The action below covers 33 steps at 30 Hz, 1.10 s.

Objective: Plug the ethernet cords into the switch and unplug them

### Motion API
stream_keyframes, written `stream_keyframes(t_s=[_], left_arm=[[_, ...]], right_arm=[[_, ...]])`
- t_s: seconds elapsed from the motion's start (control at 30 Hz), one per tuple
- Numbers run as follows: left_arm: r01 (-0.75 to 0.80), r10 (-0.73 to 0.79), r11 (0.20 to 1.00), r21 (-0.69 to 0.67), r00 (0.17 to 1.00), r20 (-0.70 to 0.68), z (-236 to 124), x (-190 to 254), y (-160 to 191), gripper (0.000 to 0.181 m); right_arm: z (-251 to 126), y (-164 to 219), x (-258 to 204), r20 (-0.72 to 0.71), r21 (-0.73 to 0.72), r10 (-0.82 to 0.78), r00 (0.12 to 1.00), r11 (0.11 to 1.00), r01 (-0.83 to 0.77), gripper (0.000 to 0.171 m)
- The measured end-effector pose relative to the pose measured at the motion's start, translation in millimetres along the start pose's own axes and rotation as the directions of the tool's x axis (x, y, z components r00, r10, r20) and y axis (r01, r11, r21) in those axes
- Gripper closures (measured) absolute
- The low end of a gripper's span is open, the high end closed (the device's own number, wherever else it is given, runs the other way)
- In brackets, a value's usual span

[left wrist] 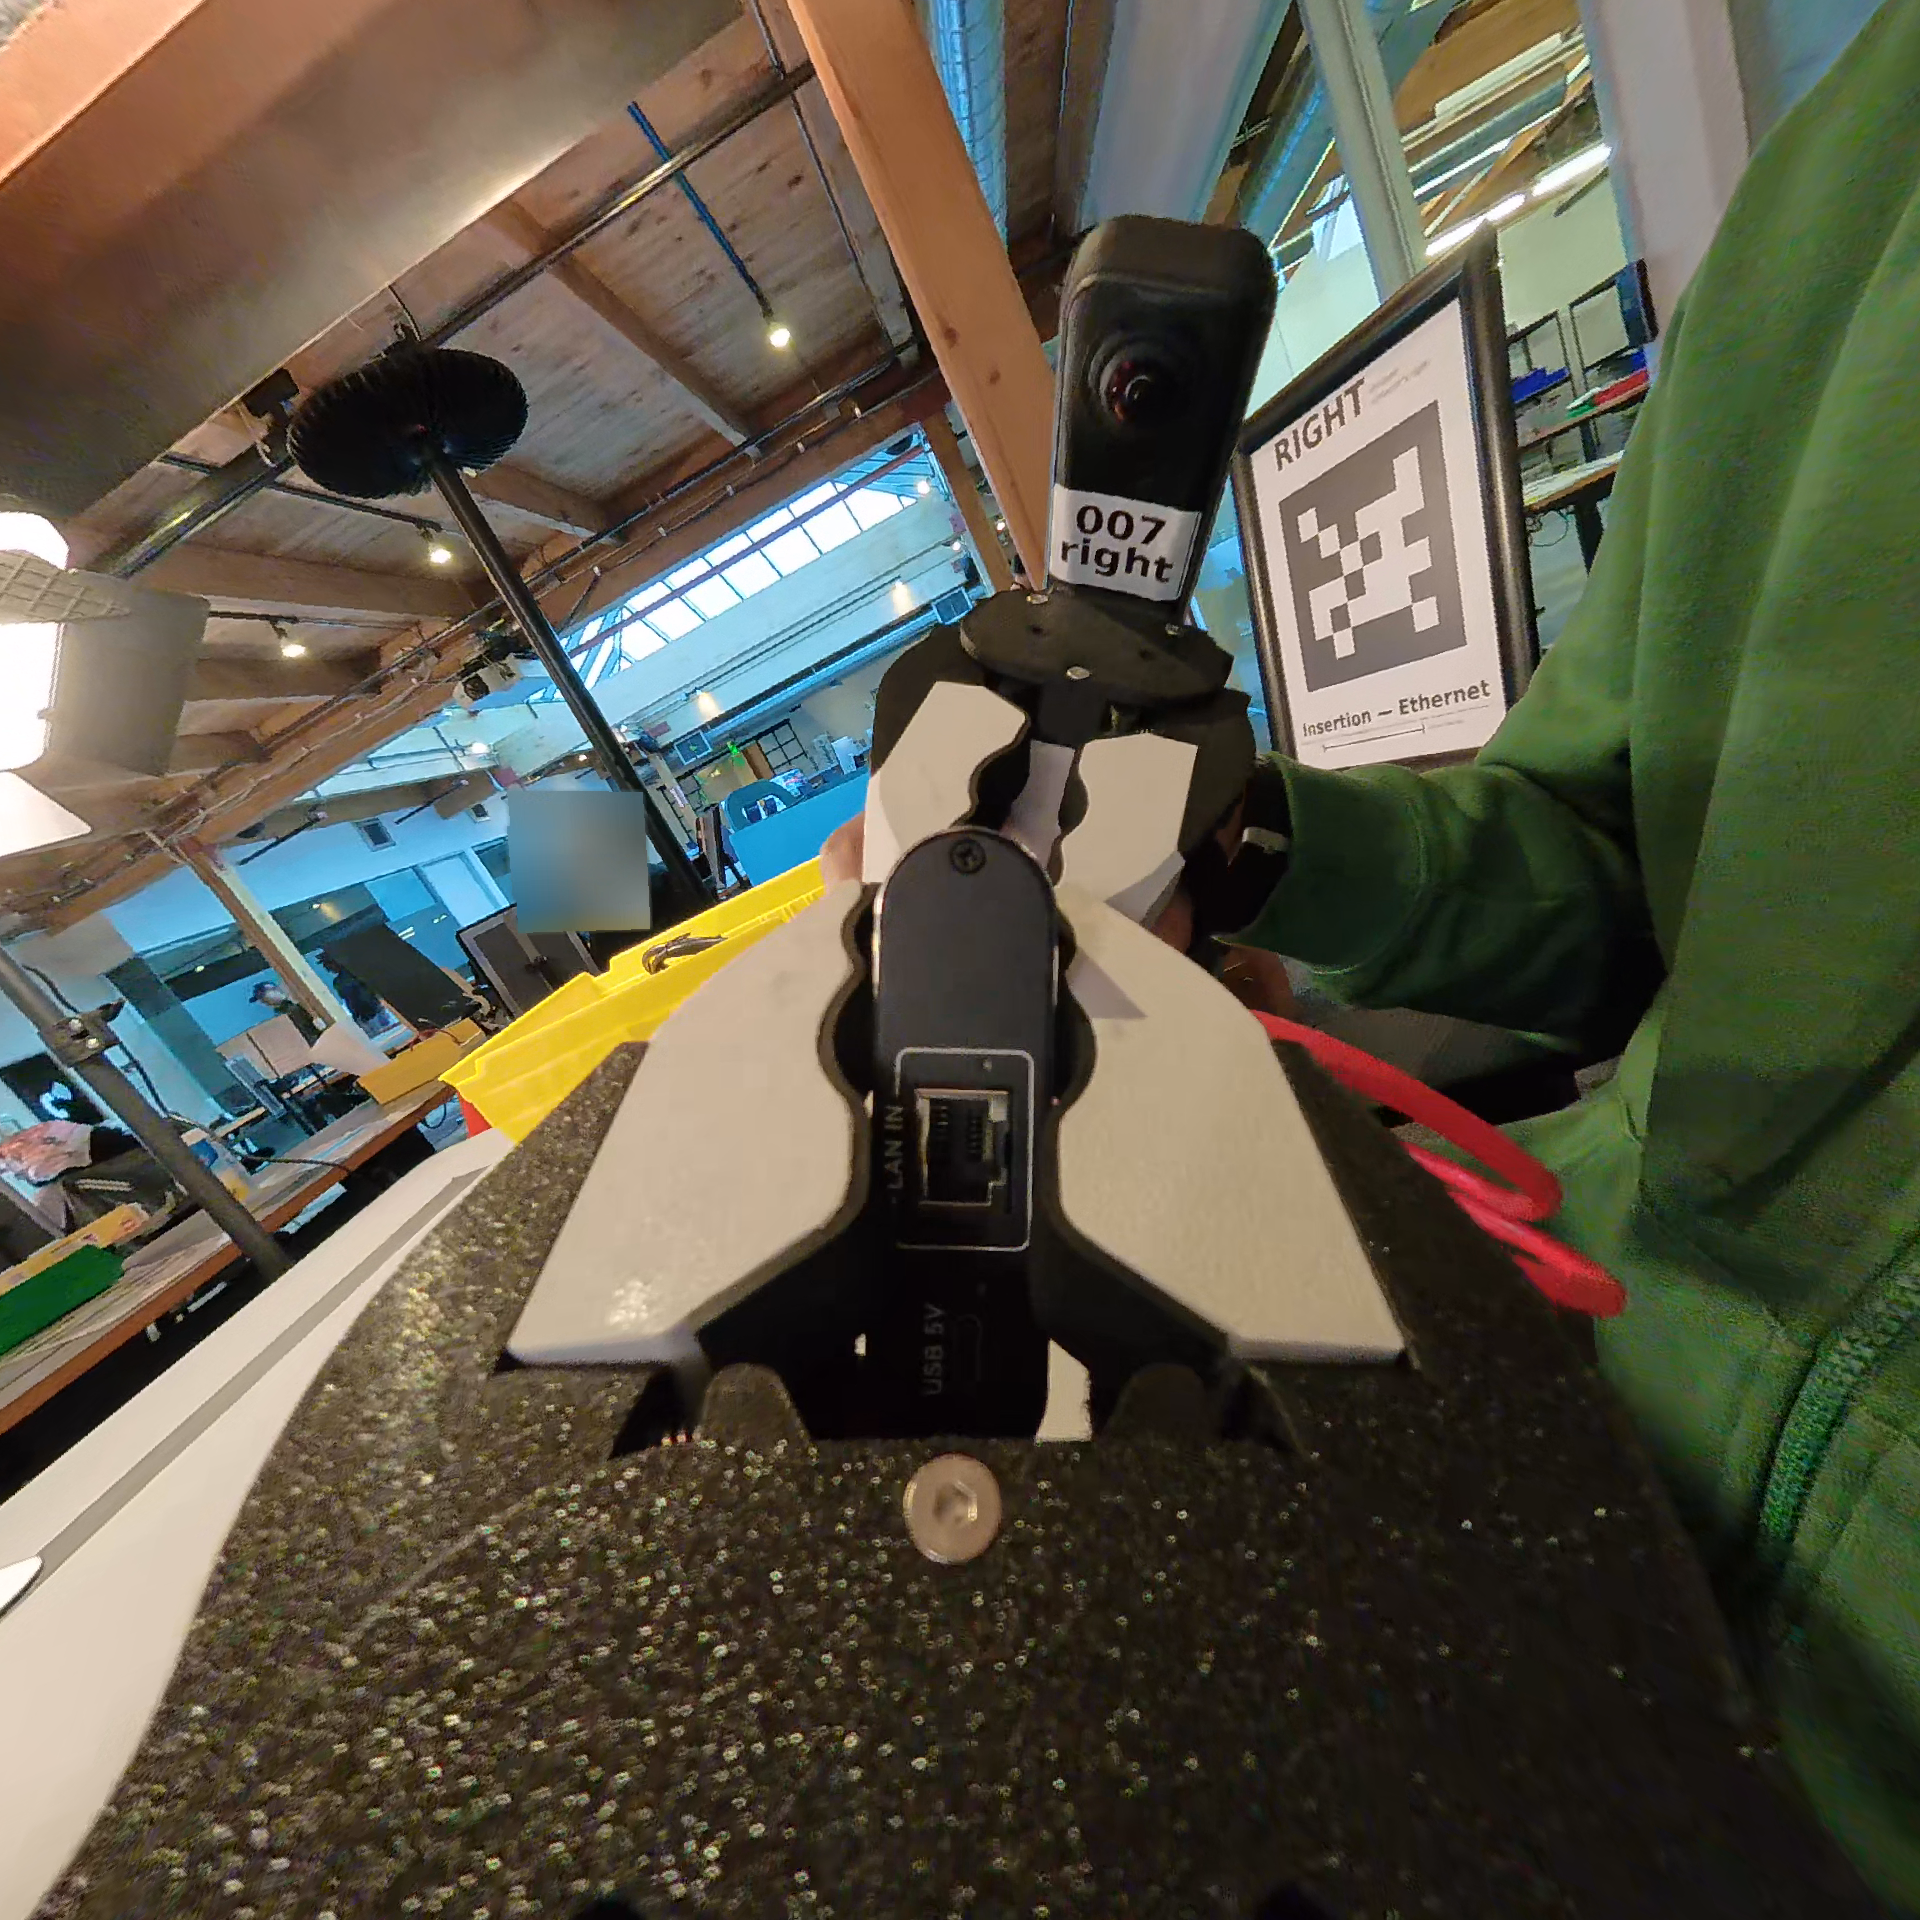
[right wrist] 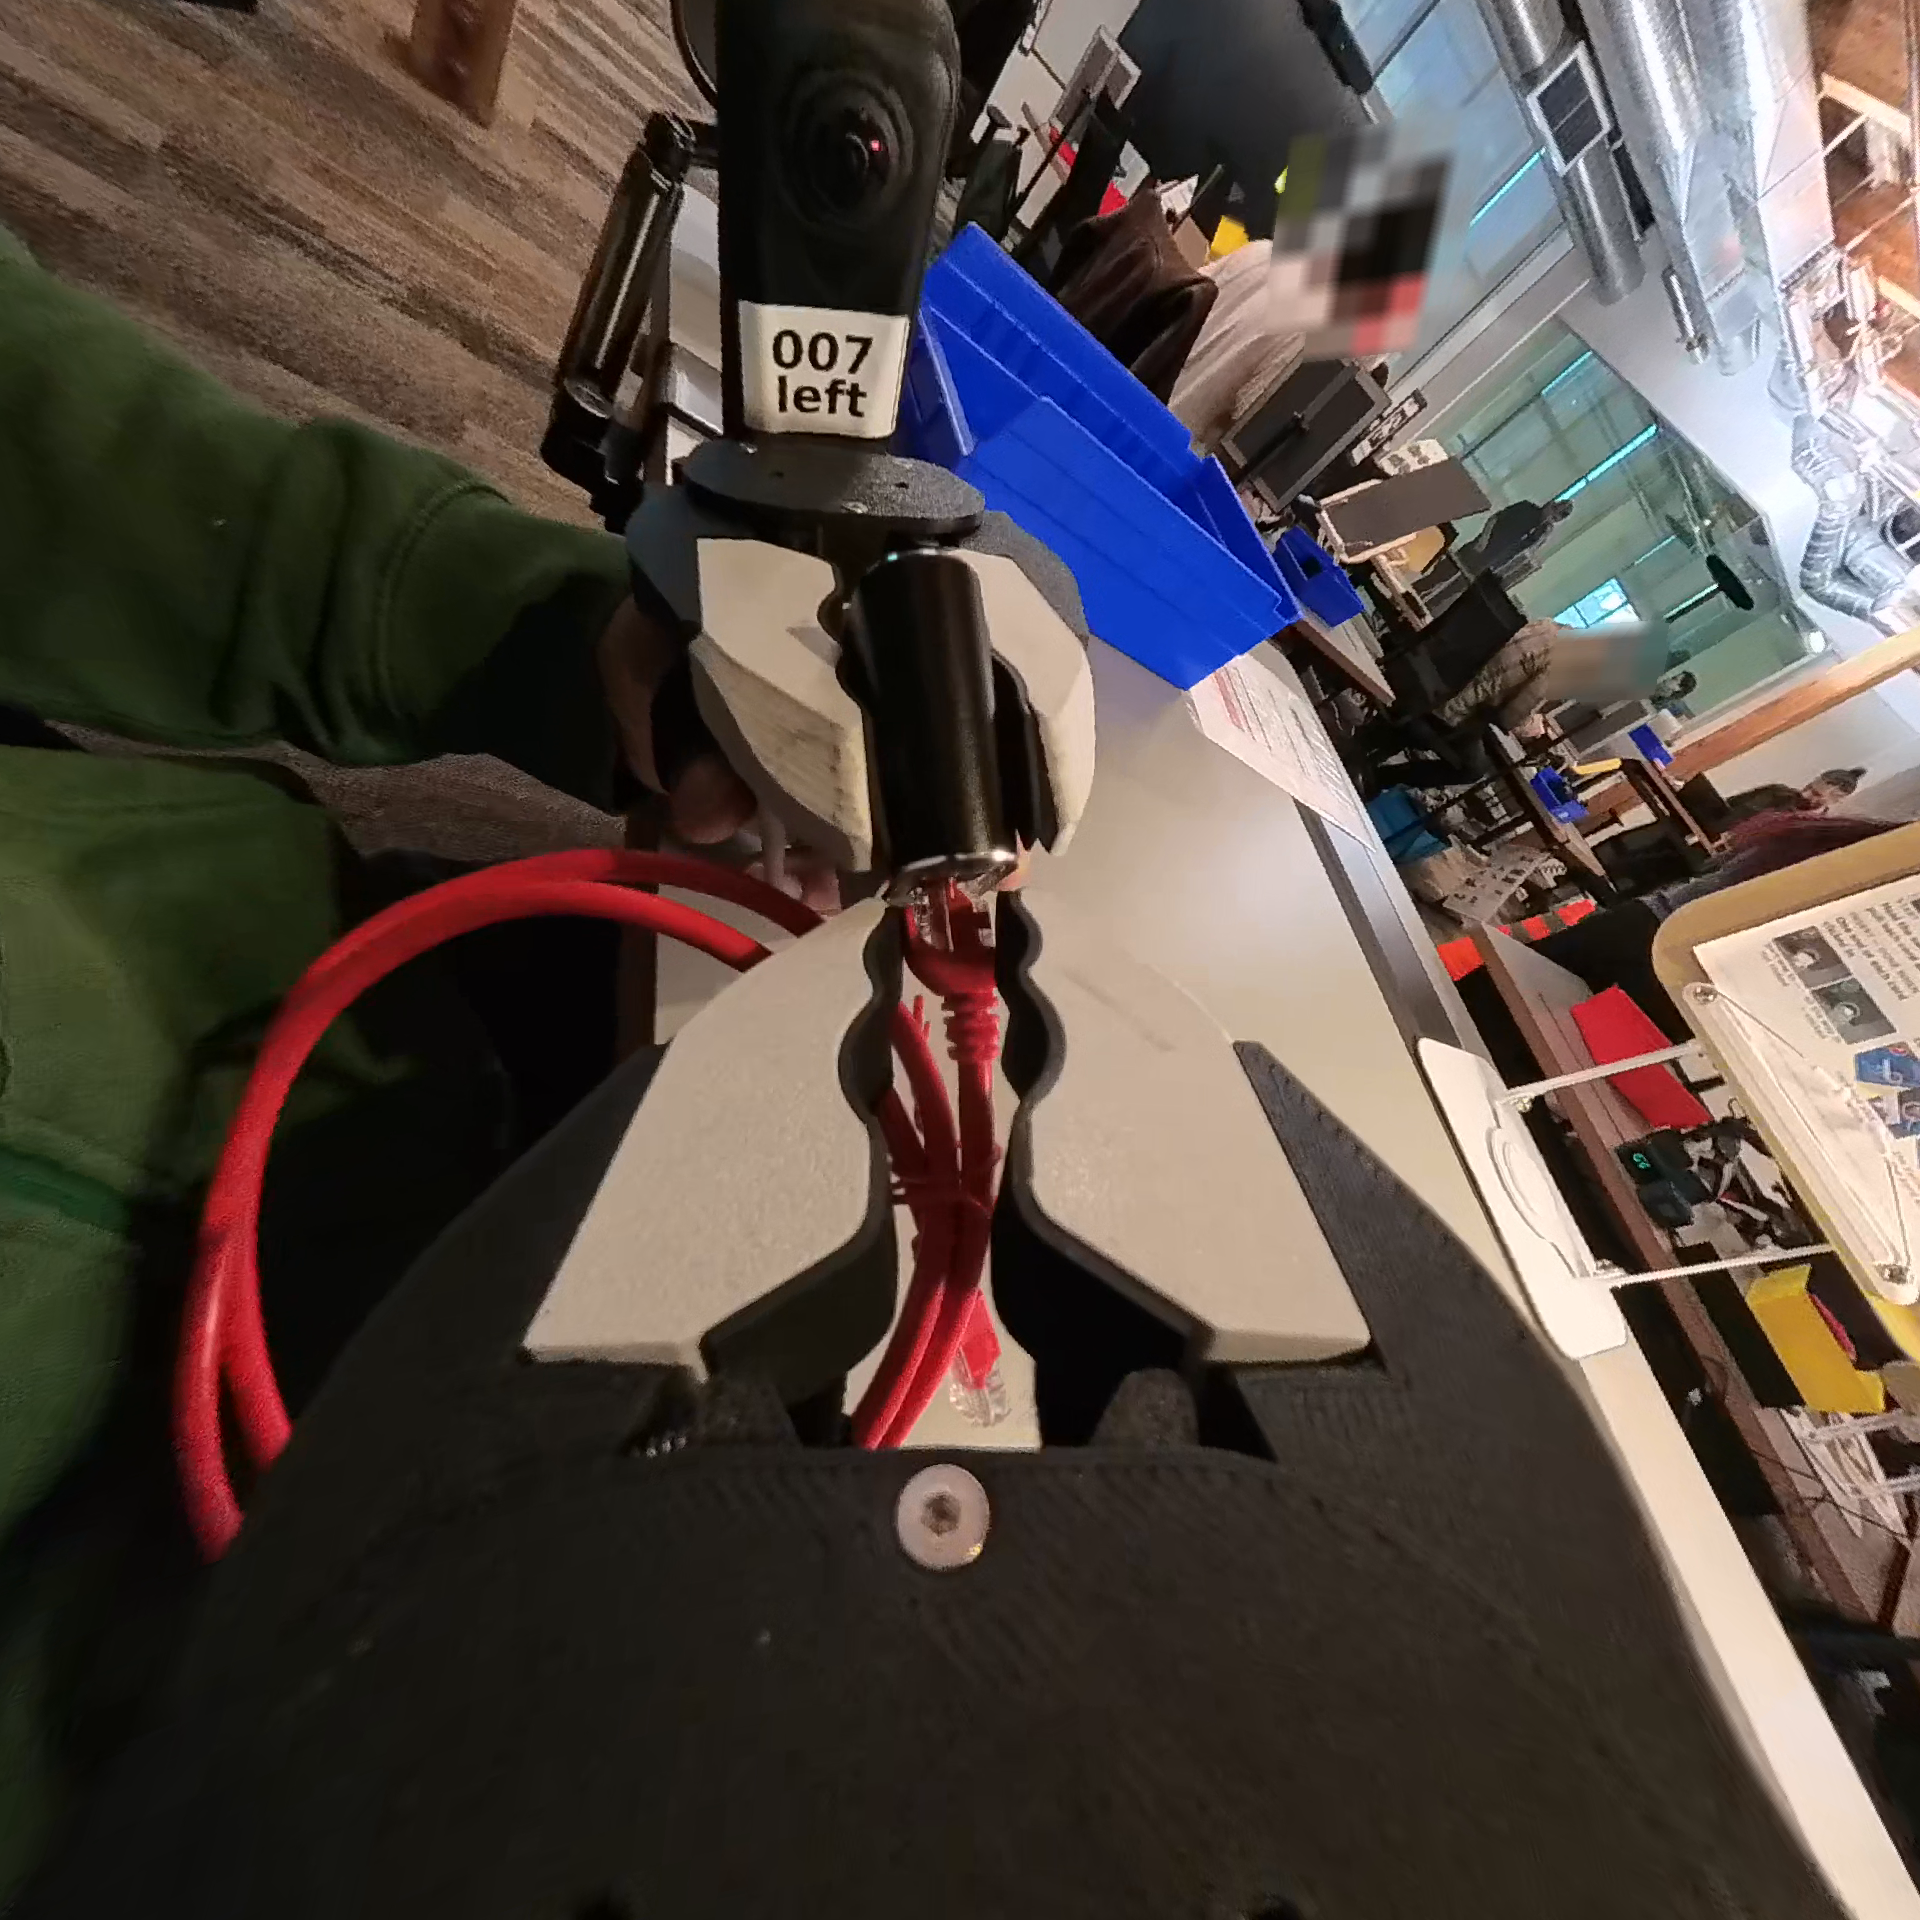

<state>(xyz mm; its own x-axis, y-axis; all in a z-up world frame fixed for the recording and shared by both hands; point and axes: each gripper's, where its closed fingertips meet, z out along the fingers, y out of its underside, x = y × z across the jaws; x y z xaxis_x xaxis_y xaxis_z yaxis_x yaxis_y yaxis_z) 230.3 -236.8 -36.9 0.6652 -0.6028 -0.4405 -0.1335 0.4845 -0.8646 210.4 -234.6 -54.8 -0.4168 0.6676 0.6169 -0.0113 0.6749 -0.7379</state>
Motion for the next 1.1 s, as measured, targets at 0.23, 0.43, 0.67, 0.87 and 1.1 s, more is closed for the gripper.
stream_keyframes(t_s=[0.23, 0.43, 0.67, 0.87, 1.1], left_arm=[[-0.053, 0.053, 0.998, 0.040, 0.999, 0.007, 0, 4, -8, 0.152], [-0.118, 0.117, 0.990, 0.073, 0.993, 0.019, 2, 7, -26, 0.152], [-0.399, 0.407, 0.905, -0.147, 0.913, 0.030, 2, 10, -39, 0.153], [-0.563, 0.594, 0.781, -0.272, 0.804, 0.042, 2, 8, -47, 0.153], [-0.539, 0.580, 0.779, -0.321, 0.813, 0.043, 0, -1, -32, 0.153]], right_arm=[[-7, -7, -2, 0.019, 0.043, -0.005, 1.000, 0.999, 0.004, 0.155], [-14, -25, 1, -0.052, 0.046, -0.072, 0.996, 0.996, 0.074, 0.155], [-23, -50, 5, -0.206, -0.019, -0.237, 0.950, 0.971, 0.238, 0.155], [-25, -58, 11, -0.293, -0.052, -0.253, 0.922, 0.967, 0.249, 0.157], [-19, -43, 16, -0.273, -0.036, -0.223, 0.936, 0.974, 0.222, 0.156]])
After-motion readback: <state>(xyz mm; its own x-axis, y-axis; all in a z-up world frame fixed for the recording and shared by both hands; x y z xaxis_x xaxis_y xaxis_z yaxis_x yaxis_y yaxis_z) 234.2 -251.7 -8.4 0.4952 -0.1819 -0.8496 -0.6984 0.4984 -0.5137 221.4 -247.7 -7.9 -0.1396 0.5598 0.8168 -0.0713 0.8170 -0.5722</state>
